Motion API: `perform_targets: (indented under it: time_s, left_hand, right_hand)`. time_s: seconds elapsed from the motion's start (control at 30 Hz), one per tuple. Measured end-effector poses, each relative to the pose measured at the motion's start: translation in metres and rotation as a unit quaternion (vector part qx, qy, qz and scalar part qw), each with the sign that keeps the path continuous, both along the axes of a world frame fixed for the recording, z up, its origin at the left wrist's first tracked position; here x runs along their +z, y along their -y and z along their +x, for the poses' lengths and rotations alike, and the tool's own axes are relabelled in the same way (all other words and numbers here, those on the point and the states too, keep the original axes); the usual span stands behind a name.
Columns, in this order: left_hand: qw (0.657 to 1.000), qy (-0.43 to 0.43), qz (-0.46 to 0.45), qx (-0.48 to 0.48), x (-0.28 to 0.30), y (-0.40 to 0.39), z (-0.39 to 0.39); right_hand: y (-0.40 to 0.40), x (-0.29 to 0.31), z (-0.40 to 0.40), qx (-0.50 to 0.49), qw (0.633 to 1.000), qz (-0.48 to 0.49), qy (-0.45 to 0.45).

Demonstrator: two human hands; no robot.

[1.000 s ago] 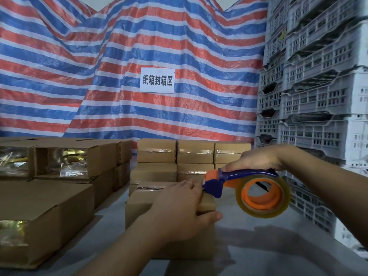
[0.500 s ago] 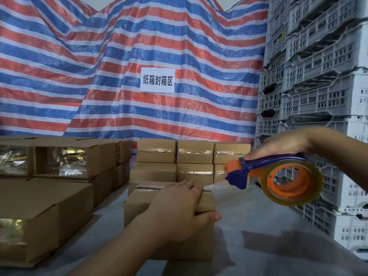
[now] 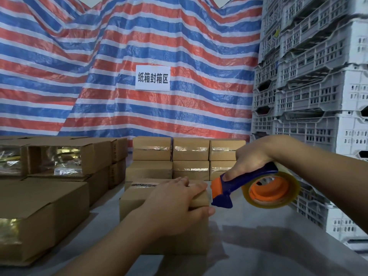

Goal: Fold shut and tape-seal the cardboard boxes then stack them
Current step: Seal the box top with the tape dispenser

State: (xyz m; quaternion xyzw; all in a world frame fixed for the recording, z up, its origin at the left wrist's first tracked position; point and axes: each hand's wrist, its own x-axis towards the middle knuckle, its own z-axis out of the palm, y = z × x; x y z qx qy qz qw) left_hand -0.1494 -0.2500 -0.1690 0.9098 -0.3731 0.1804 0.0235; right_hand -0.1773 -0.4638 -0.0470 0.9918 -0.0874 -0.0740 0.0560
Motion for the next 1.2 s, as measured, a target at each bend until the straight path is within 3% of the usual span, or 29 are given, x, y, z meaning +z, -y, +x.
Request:
perform_targets:
  time_s: [0.37, 0.53, 0.7, 1.2]
  left_hand:
    - [1.0, 0.0, 0.004, 0.005, 0.003, 0.0, -0.002]
    - [1.0, -0.006, 0.0, 0.003, 0.005, -0.003, -0.007]
    - [1.0, -0.009, -0.011, -0.003, 0.005, -0.002, -0.007]
    - [1.0, -0.002, -0.01, -0.007, 0.004, -0.004, -0.005]
  right_hand:
    - [-0.038, 0.016, -0.002, -0.009, 0.995, -0.101, -0.021]
    - [-0.033, -0.032, 0.012, -0.008, 0.954, -0.273, -0.123]
    - [0.03, -0.062, 0.009, -0.012, 0.986, -0.166, -0.015]
    - [0.076, -0.084, -0.004, -0.059, 0.951, -0.157, 0.261]
